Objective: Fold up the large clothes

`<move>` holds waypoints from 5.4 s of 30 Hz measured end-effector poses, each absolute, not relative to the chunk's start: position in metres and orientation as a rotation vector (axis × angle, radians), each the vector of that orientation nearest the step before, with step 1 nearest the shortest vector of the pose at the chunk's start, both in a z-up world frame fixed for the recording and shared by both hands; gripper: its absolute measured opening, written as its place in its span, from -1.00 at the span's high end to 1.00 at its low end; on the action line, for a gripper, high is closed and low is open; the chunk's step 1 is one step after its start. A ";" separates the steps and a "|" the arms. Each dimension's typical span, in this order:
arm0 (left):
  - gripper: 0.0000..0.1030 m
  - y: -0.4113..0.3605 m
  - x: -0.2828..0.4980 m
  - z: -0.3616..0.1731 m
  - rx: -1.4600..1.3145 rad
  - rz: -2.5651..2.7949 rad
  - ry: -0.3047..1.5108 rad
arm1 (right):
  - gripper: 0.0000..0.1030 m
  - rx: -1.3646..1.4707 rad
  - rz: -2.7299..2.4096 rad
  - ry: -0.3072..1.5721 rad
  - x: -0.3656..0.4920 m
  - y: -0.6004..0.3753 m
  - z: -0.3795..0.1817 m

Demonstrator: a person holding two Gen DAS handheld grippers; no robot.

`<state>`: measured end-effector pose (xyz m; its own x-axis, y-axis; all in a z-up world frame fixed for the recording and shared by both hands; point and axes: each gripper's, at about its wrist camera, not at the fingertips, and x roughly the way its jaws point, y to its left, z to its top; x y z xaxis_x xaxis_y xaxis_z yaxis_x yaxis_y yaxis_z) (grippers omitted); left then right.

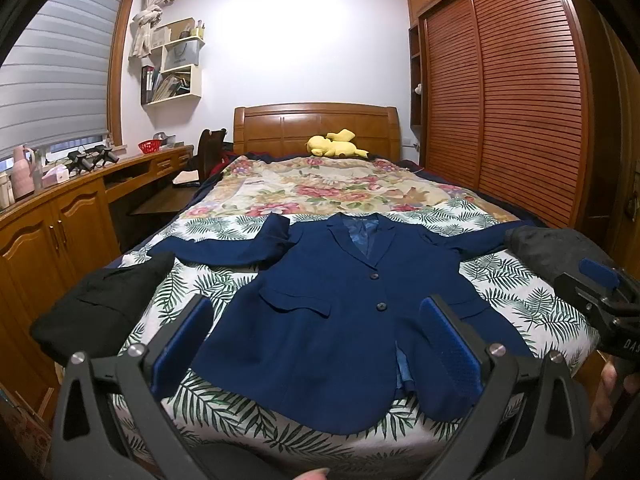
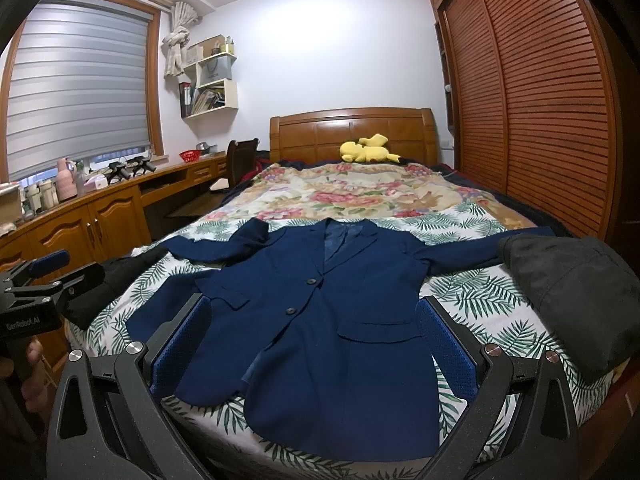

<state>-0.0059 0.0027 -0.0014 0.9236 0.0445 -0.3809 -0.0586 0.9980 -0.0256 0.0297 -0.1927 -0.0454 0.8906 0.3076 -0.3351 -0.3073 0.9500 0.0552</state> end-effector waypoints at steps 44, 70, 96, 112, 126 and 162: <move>-1.00 0.110 0.151 -0.084 -0.081 0.062 0.636 | -1.00 -0.221 0.616 0.419 0.205 -0.085 -0.110; -0.77 0.241 0.383 -0.145 -0.274 0.081 0.804 | -1.00 -0.300 0.599 0.593 0.303 -0.073 -0.162; 0.99 0.303 0.429 -0.178 -0.468 0.229 0.836 | -1.00 -0.267 0.595 0.580 0.293 -0.089 -0.174; 1.00 0.127 0.391 -0.042 -0.076 -0.039 0.723 | -1.00 -0.258 0.558 0.483 0.268 -0.118 -0.143; 0.98 0.084 0.379 -0.066 0.029 -0.041 0.823 | -1.00 -0.293 0.562 0.444 0.254 -0.118 -0.139; 0.26 0.202 0.369 -0.177 -0.157 0.029 1.080 | -1.00 -0.329 0.605 0.492 0.260 -0.095 -0.158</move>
